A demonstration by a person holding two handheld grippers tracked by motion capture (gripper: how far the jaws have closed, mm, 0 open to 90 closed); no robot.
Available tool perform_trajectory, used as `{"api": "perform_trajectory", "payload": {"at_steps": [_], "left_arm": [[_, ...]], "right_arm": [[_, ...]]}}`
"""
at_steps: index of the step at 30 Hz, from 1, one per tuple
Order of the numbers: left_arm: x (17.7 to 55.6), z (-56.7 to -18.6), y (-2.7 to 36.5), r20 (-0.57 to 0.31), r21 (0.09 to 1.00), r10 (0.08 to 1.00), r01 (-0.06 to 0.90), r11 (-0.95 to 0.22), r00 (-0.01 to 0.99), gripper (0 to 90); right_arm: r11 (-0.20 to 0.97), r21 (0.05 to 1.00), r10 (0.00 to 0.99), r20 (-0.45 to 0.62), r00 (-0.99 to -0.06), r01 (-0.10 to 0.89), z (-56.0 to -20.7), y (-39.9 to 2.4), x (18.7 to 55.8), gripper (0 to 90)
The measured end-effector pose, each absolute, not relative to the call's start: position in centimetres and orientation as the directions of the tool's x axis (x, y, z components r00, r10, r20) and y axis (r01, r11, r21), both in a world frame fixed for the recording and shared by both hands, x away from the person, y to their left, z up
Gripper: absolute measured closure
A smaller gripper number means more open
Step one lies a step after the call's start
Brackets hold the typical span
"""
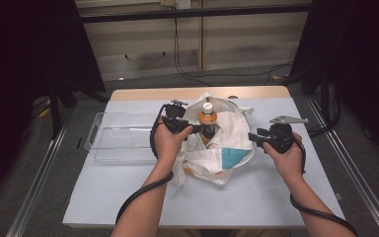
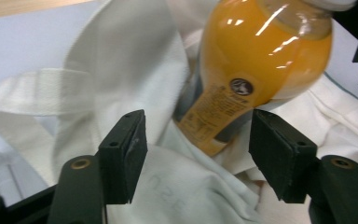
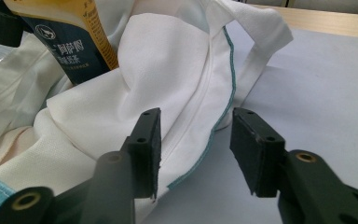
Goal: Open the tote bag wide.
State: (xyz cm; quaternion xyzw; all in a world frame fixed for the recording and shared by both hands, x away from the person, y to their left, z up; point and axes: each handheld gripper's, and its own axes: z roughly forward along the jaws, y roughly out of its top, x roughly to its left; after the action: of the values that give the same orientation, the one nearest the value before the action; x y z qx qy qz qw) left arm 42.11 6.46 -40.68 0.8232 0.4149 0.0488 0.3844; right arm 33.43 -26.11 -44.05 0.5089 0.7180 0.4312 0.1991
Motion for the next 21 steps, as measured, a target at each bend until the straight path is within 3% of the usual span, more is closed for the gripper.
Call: {"api": "perform_trajectory", "payload": {"at_steps": [7,21], "left_arm": [[42.0,-40.7,6.2,-0.249,0.671,0.710,0.646,-0.364,0.659,29.1],[41.7,-40.6,5.7,-0.263,0.676,0.681,0.634,-0.376,0.684,18.7]], "right_arm": [[0.125,0.826,0.905,0.132,-0.405,0.550,-43.9,-26.7,32.8,40.3],[0.114,0.827,0.908,0.138,-0.395,0.550,-44.0,-27.8,31.8,24.6]]}}
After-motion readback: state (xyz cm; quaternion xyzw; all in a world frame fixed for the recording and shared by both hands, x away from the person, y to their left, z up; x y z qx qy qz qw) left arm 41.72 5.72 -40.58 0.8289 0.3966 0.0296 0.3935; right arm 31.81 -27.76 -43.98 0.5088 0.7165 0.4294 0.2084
